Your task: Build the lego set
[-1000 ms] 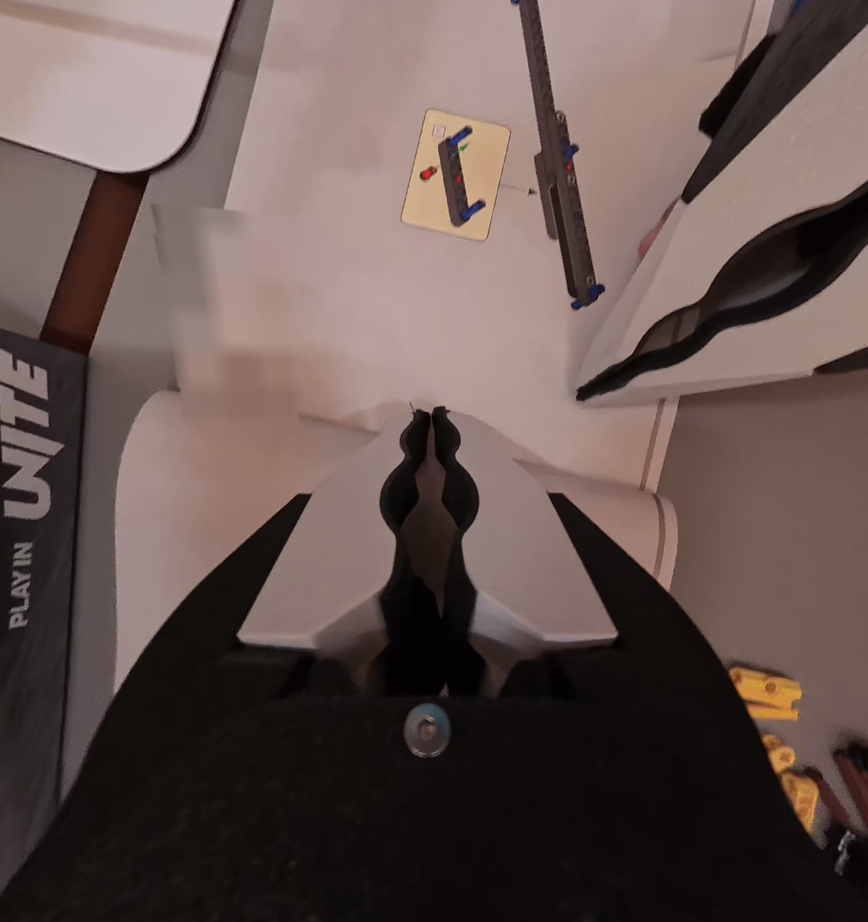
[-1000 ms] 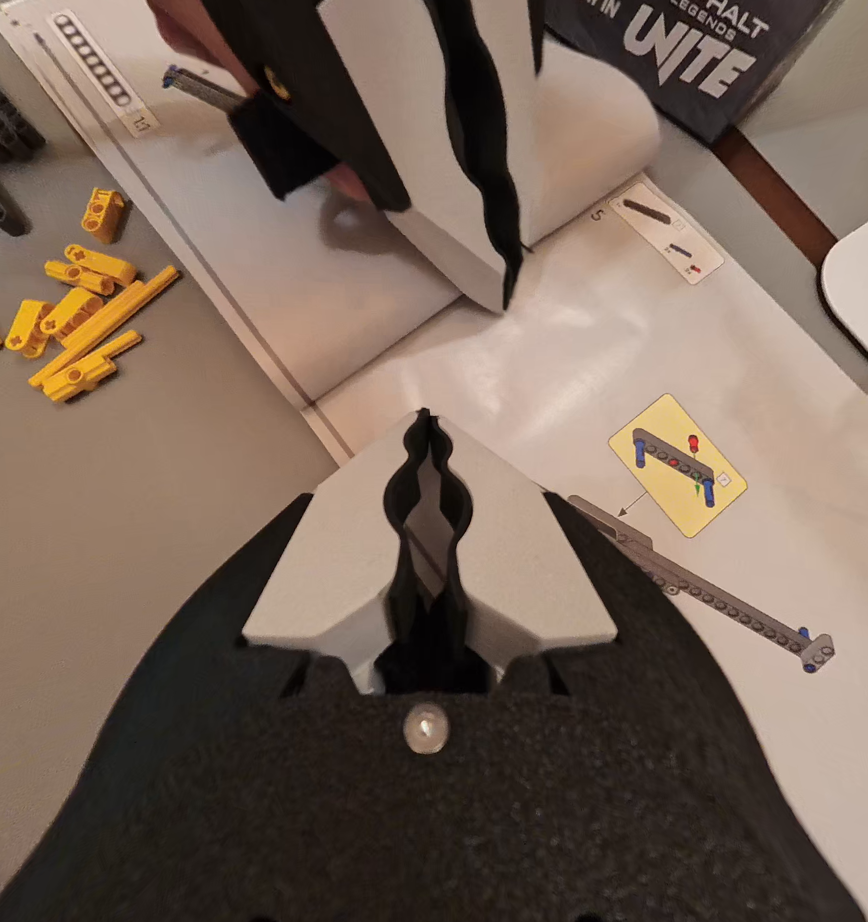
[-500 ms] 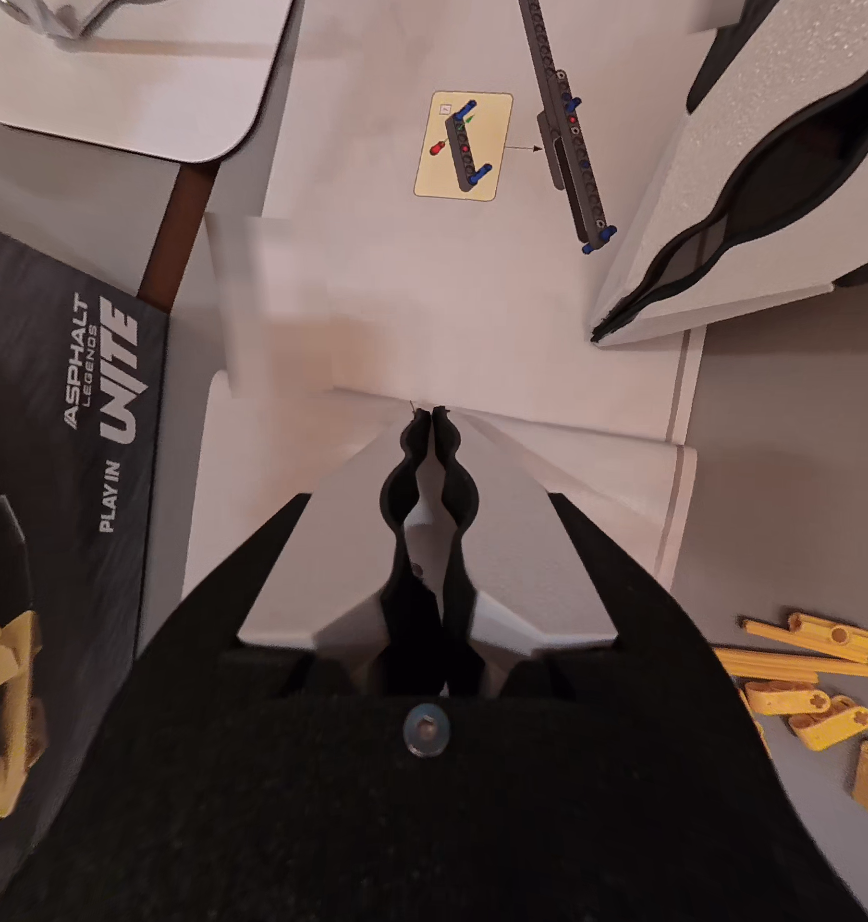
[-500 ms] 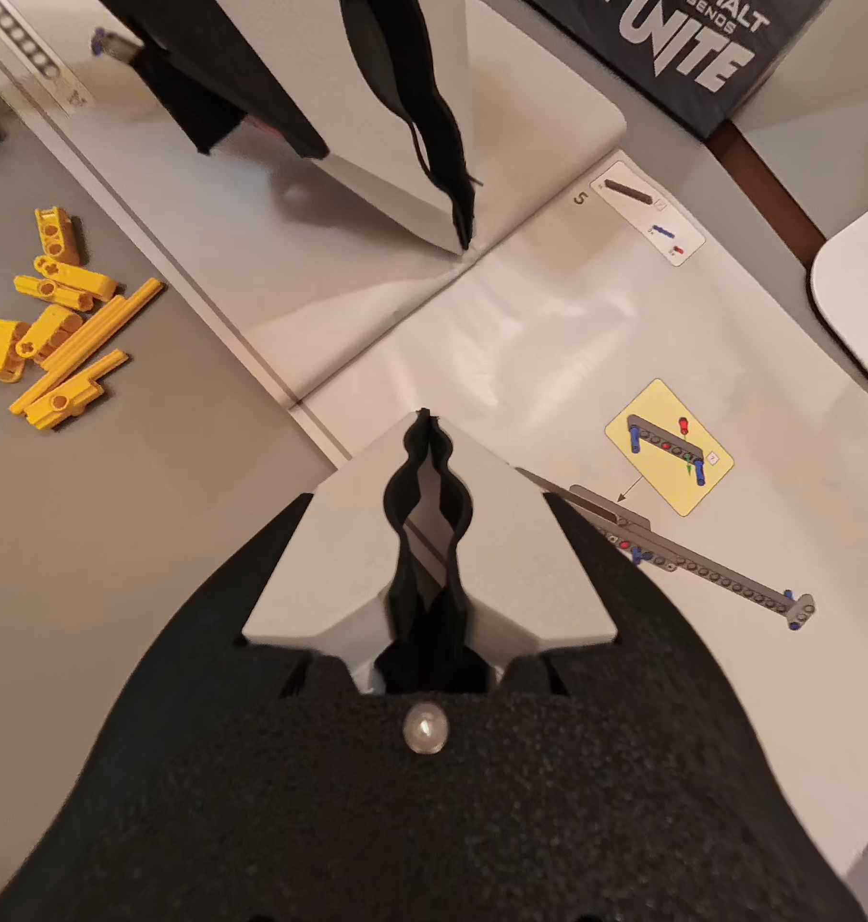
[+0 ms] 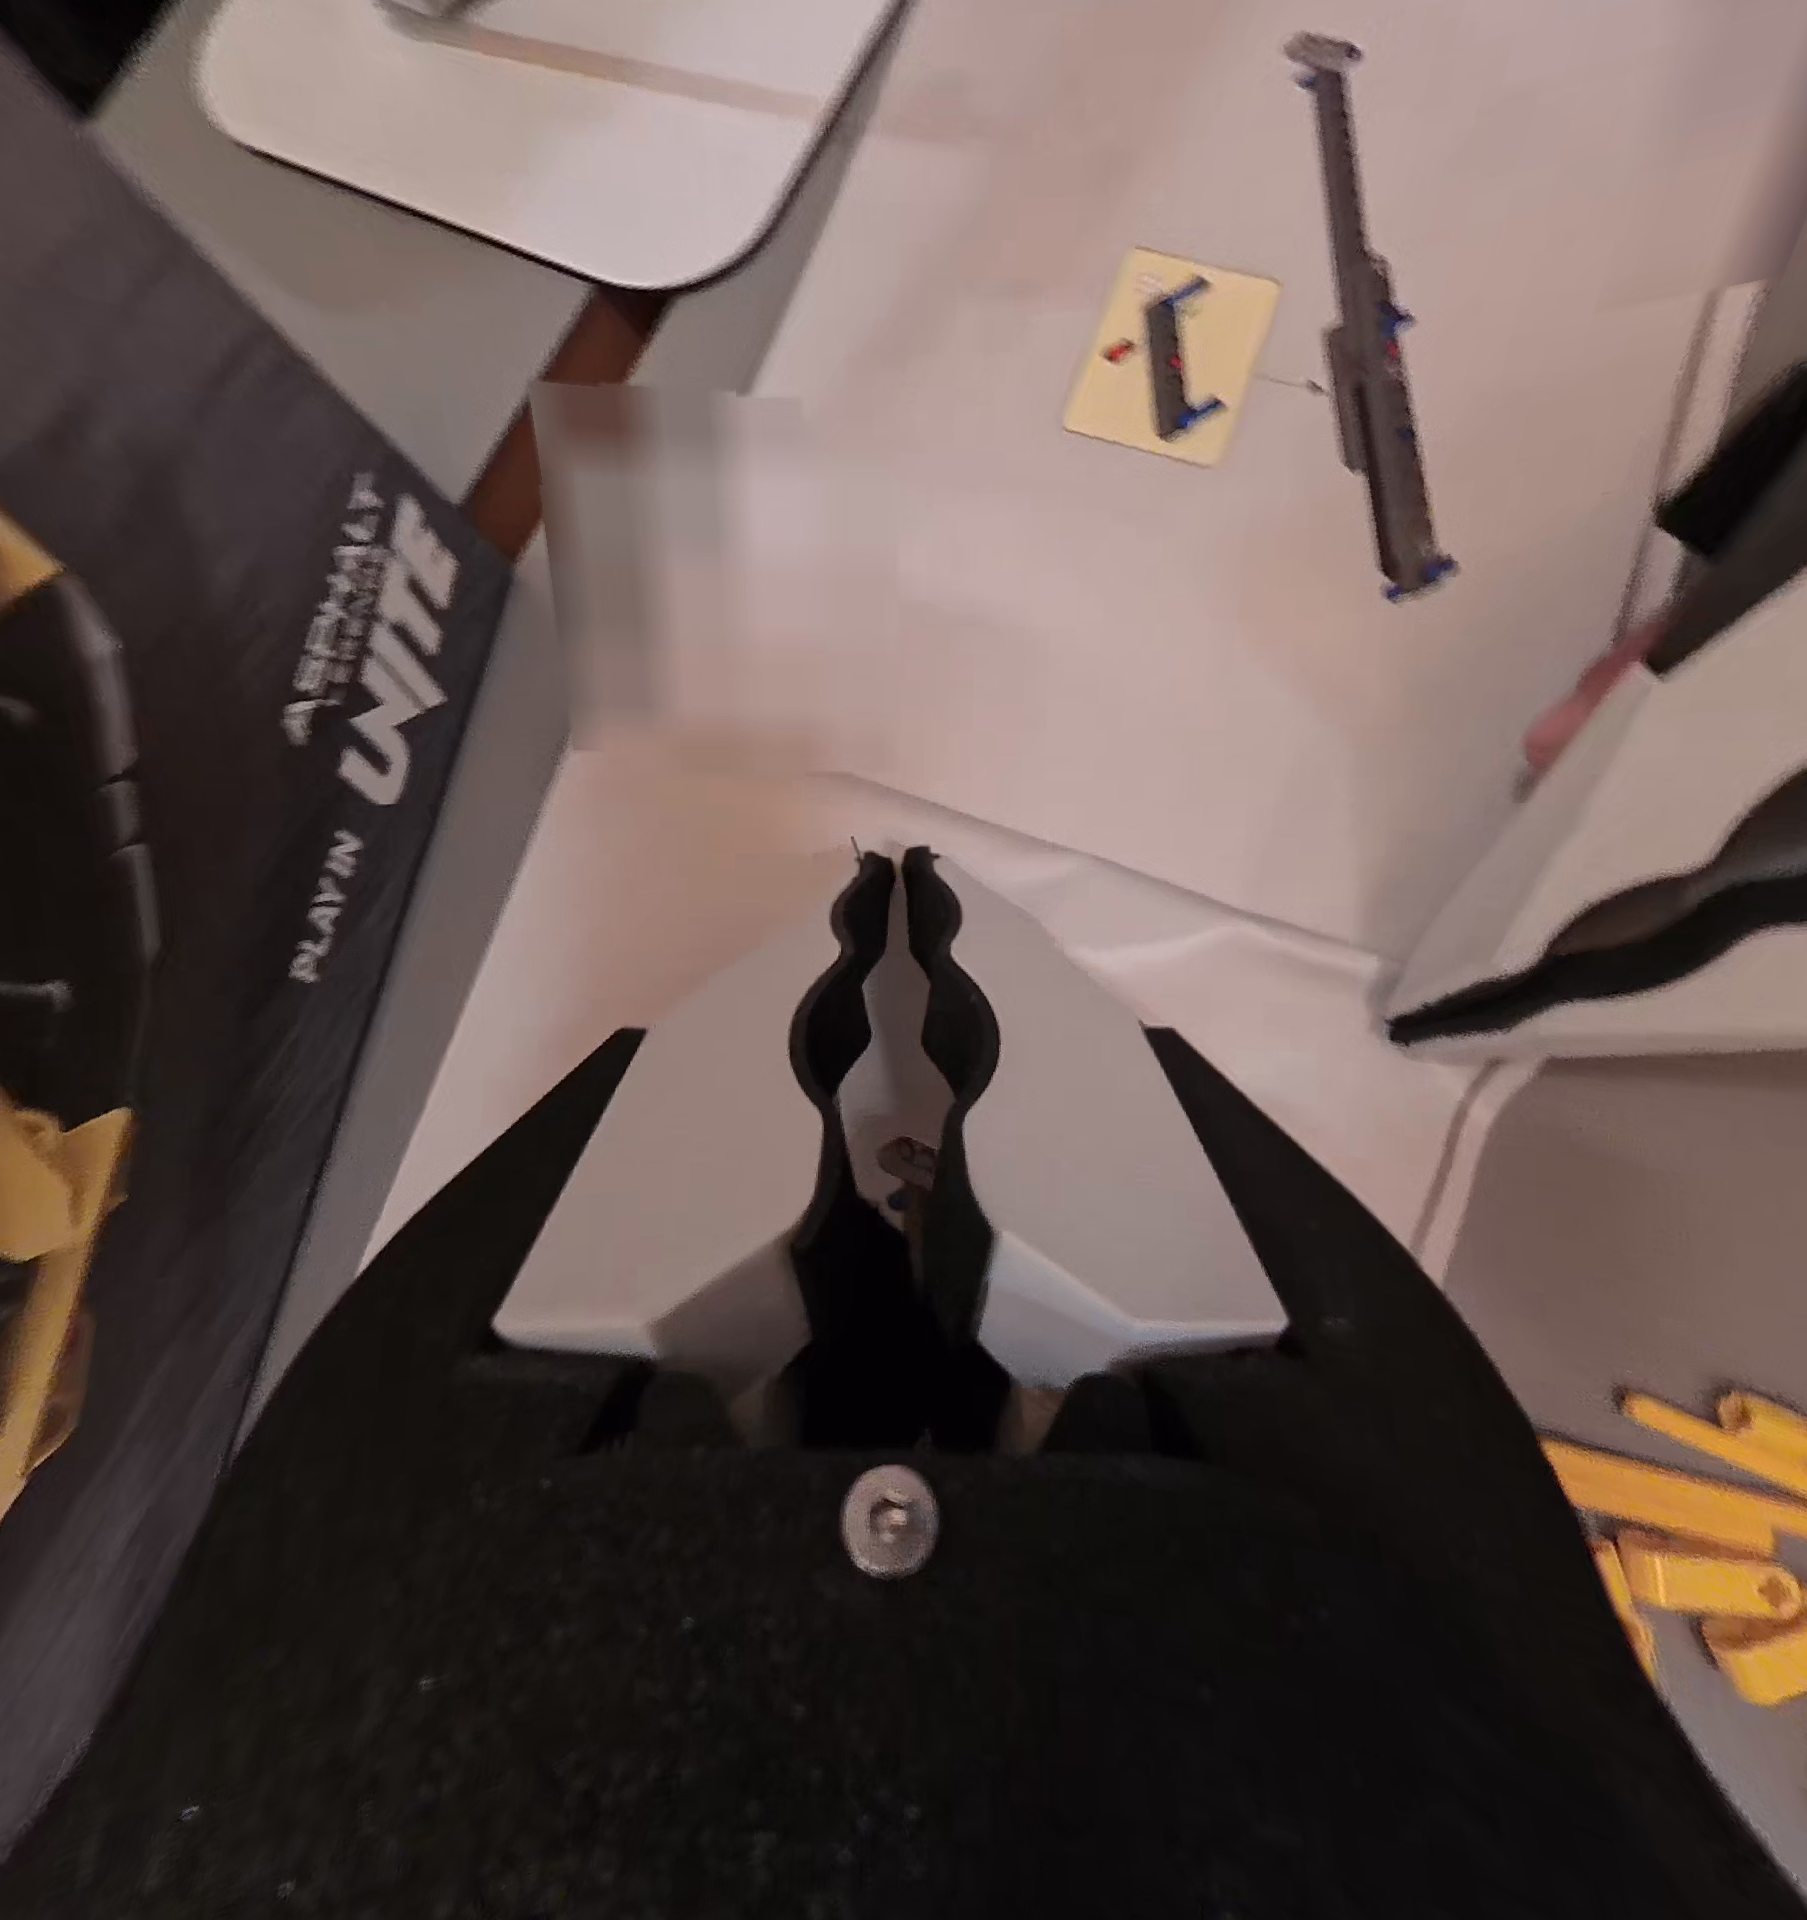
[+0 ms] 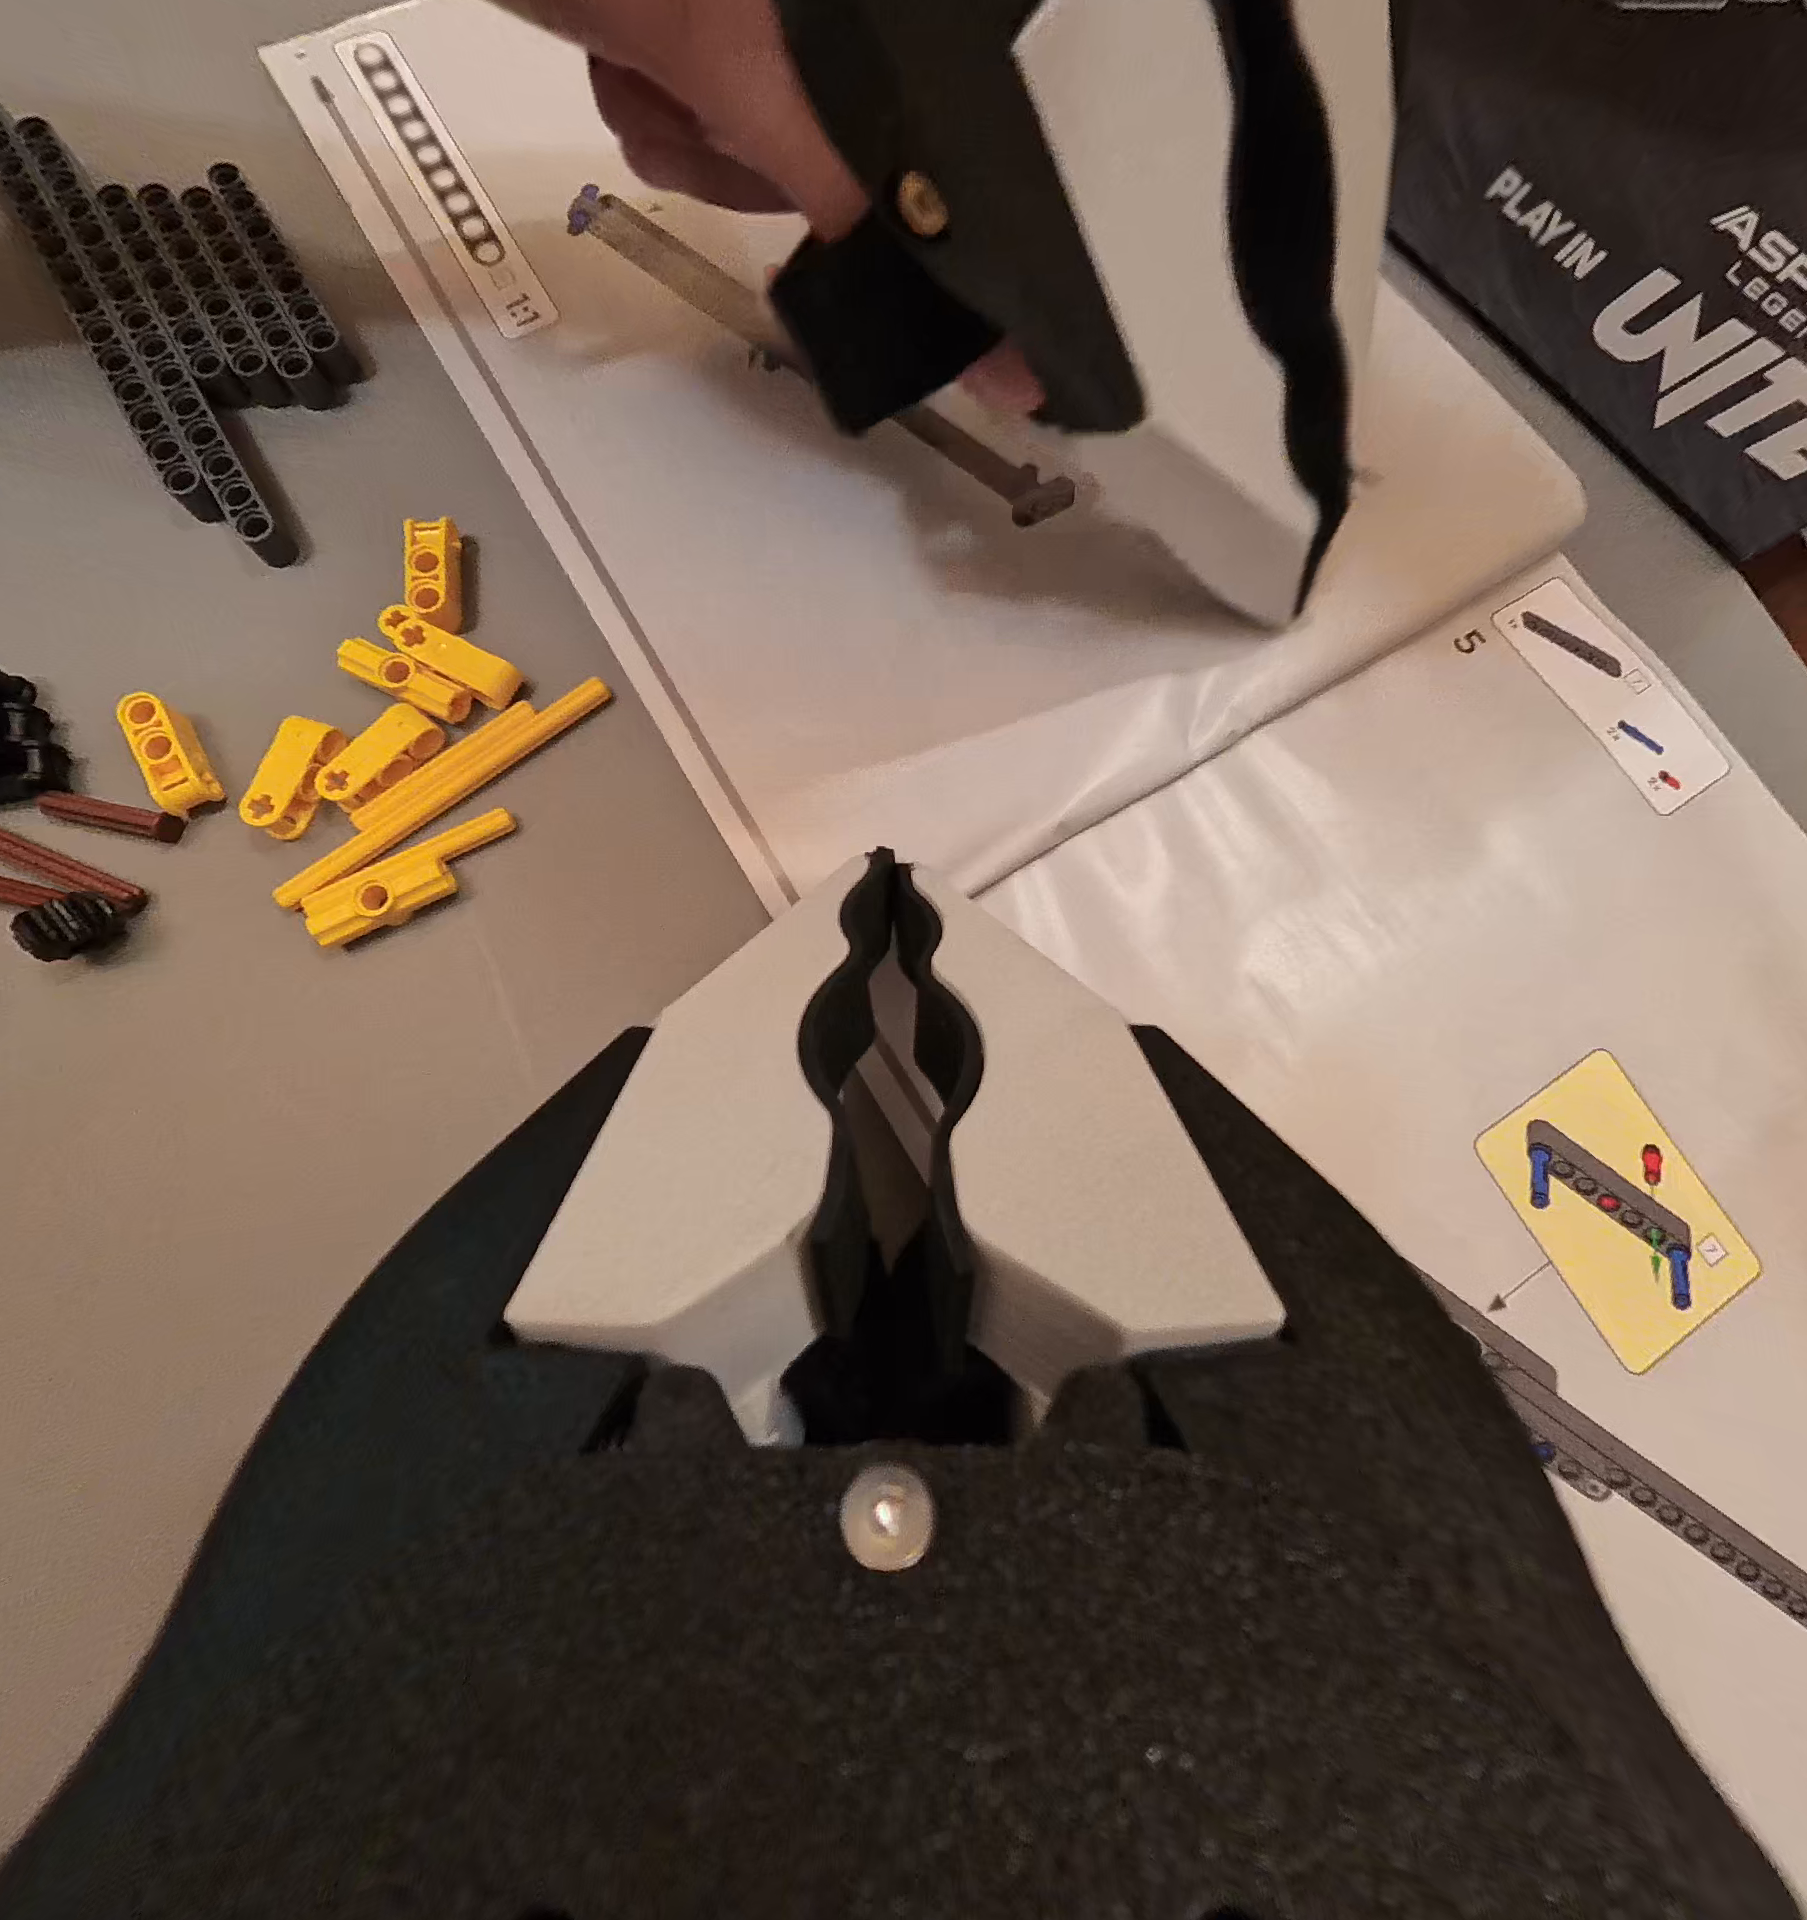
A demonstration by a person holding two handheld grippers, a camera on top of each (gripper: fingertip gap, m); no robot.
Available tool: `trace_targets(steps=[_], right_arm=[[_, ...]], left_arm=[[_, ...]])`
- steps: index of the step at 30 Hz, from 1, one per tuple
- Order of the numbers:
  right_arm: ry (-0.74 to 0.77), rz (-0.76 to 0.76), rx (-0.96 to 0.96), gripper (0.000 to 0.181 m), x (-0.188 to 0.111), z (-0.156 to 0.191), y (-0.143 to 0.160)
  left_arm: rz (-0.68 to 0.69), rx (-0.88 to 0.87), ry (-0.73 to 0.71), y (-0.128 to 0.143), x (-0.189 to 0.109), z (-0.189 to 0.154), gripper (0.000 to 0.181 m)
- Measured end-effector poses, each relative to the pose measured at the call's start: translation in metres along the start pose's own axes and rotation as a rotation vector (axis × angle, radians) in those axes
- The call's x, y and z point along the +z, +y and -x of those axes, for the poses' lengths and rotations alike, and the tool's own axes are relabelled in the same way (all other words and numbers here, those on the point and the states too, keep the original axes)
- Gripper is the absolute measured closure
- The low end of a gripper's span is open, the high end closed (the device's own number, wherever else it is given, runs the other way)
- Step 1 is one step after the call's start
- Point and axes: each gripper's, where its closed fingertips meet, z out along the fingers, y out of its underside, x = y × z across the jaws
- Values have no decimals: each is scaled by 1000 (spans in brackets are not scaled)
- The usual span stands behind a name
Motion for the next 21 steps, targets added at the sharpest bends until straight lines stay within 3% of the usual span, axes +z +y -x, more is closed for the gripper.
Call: trace_targets(steps=[3, 7, 21], right_arm=[[-20, -14, 10, 181, 4, 3, 0], [-15, 1, -1, 181, 7, 6, 0], [-32, -23, 53, 181, 5, 4, 2]], left_arm=[[-38, -78, -43, -10, 3, 15, 180], [17, -129, -116, -8, 15, 35, 180], [47, -122, -90, -4, 26, 34, 181]])
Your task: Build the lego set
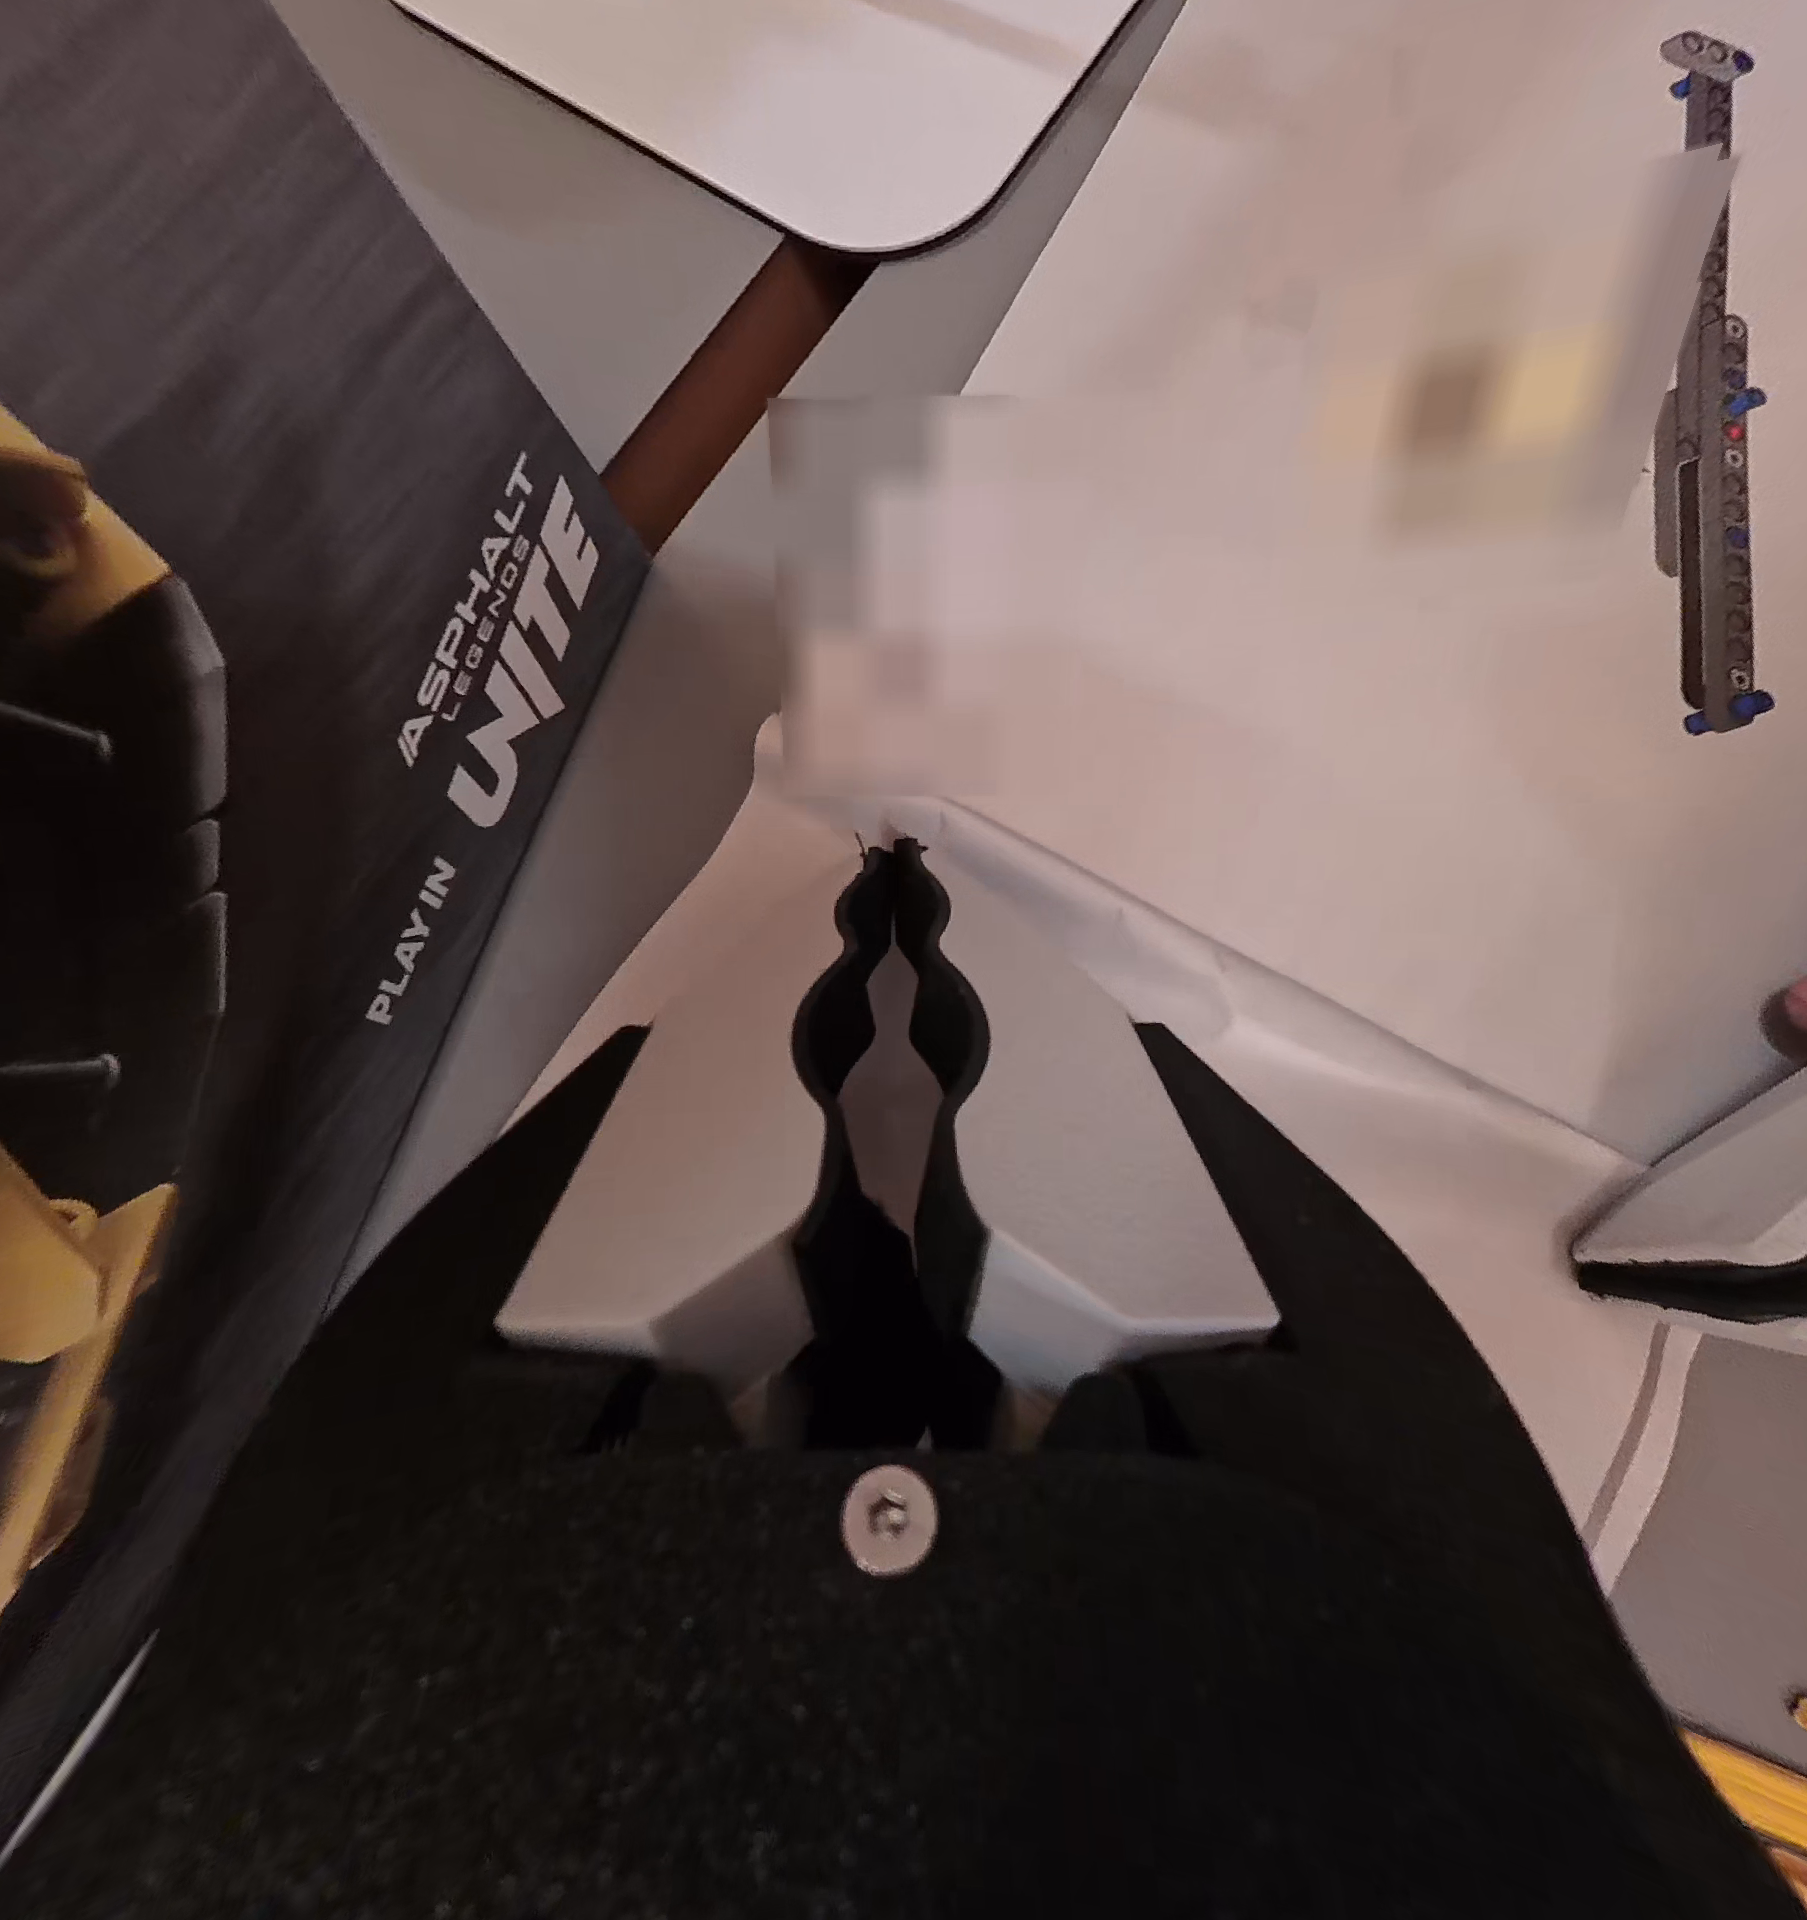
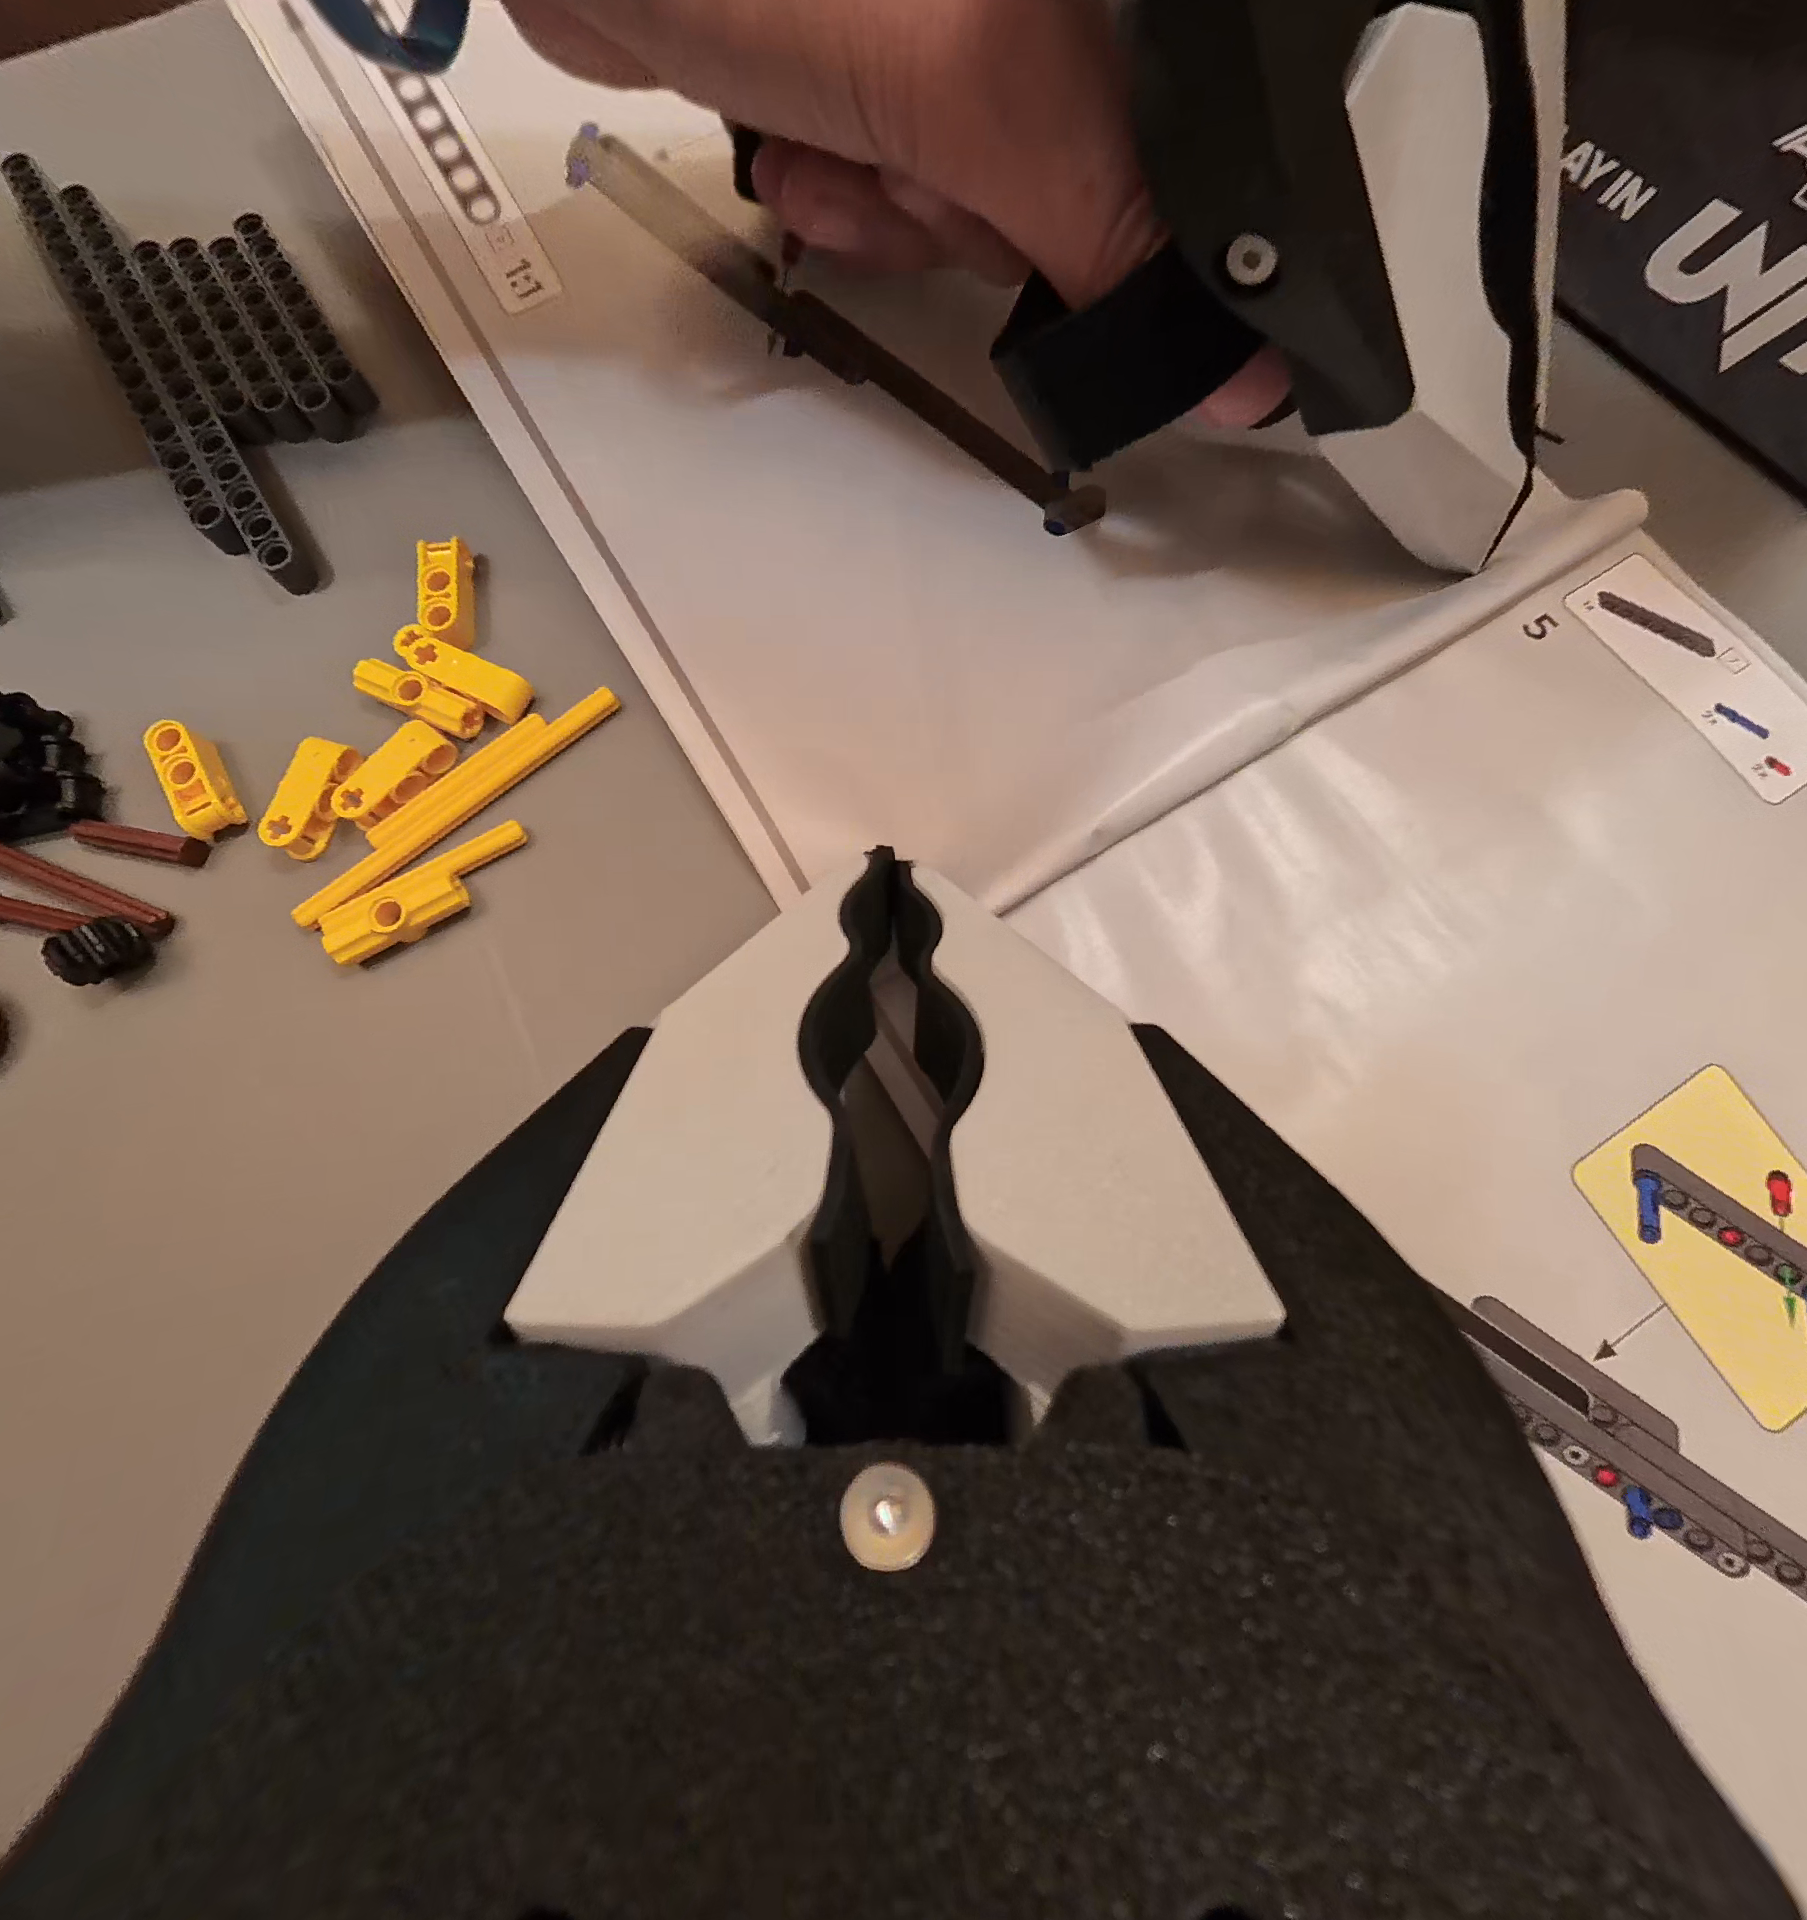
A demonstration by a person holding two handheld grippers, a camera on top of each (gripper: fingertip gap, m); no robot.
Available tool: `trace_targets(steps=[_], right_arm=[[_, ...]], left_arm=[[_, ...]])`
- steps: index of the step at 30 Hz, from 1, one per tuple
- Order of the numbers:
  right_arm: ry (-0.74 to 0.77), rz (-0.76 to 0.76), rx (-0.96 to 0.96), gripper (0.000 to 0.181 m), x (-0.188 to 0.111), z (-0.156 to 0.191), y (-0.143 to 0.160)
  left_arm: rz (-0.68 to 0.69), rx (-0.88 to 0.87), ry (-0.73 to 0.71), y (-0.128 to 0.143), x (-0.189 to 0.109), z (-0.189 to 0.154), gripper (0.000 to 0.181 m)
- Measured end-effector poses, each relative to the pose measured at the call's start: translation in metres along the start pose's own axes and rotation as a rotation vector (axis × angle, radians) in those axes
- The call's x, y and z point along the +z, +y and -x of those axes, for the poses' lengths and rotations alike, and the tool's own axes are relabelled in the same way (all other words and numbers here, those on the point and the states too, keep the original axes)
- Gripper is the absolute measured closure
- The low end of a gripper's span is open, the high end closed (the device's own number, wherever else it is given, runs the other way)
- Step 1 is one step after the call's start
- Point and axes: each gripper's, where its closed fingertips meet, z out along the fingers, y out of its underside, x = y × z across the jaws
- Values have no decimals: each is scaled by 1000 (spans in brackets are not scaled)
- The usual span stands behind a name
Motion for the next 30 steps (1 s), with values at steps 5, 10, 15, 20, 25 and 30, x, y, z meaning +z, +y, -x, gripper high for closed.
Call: trace_targets(steps=[5, 10, 15, 20, 25, 30], right_arm=[[23, -5, -10, 181, -1, 0, -3], [34, -181, 54, 173, -36, 6, -38], [139, -277, 223, 155, -67, 3, -37], [195, -254, 279, 145, -60, 2, -22], [143, -263, 294, 139, -52, 14, -30], [237, -216, 255, 137, -50, -1, -16]], left_arm=[[-79, -49, -70, -5, -12, 2, 177], [-272, -268, -149, 21, -103, 0, 172], [-395, -497, -152, 89, -199, -6, 158], [-435, -545, -219, 132, -218, 4, 154], [-447, -615, -167, 144, -207, -1, 154], [-406, -545, -248, 144, -207, 1, 154]])
